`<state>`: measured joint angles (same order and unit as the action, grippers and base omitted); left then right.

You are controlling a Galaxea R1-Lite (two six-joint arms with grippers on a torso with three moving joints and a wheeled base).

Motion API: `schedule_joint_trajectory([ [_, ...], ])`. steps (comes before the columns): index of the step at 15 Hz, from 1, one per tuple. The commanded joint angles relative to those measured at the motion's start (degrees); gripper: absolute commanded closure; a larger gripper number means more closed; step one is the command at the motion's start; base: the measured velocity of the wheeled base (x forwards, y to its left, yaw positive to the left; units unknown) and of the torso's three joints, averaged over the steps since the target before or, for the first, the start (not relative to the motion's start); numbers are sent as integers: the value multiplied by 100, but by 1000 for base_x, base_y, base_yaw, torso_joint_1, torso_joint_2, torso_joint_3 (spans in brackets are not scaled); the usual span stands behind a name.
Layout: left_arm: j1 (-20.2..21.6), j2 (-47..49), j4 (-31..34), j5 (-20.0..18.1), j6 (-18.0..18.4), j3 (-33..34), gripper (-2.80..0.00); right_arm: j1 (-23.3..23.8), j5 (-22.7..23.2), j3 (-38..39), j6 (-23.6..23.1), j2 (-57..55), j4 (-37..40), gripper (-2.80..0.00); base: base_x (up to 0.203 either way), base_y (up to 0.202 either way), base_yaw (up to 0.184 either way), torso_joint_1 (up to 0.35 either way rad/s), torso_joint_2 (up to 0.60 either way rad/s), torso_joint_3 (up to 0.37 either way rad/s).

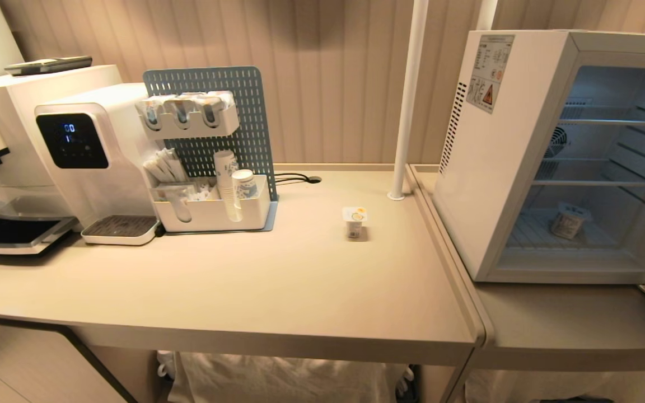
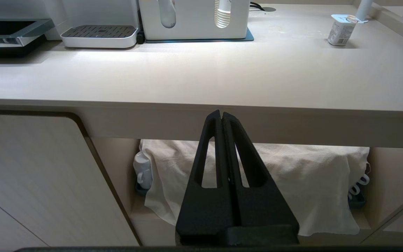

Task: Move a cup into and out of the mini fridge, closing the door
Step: Take the yoghurt out of the freezer

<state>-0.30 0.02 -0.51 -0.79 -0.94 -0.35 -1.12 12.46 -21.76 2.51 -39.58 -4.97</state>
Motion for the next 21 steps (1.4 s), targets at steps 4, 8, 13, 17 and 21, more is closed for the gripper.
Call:
schedule_joint_trajectory([
  [4, -5, -3, -2, 0, -3, 0, 0, -186, -57, -373, 57, -2602, -380, 0, 0, 0, 0, 0, 0, 0],
  [8, 3, -2, -2, 0, -3, 0, 0, -193, -709, -1008, 391, -4529, -881, 0, 0, 0, 0, 0, 0, 0],
  [13, -5, -2, -2, 0, -3, 0, 0, 516, -1735, -1141, 899, -5383, -2103, 0, 0, 0, 0, 0, 0, 0],
  [17, -5, -7, -2, 0, -3, 0, 0, 698, -2981, -1250, 959, -5912, -2656, -280, 0, 0, 0, 0, 0, 0],
  [21, -5, -2, -10, 0, -3, 0, 0, 700, -3943, -1194, 615, -6792, -4406, -280, 0, 0, 0, 0, 0, 8],
])
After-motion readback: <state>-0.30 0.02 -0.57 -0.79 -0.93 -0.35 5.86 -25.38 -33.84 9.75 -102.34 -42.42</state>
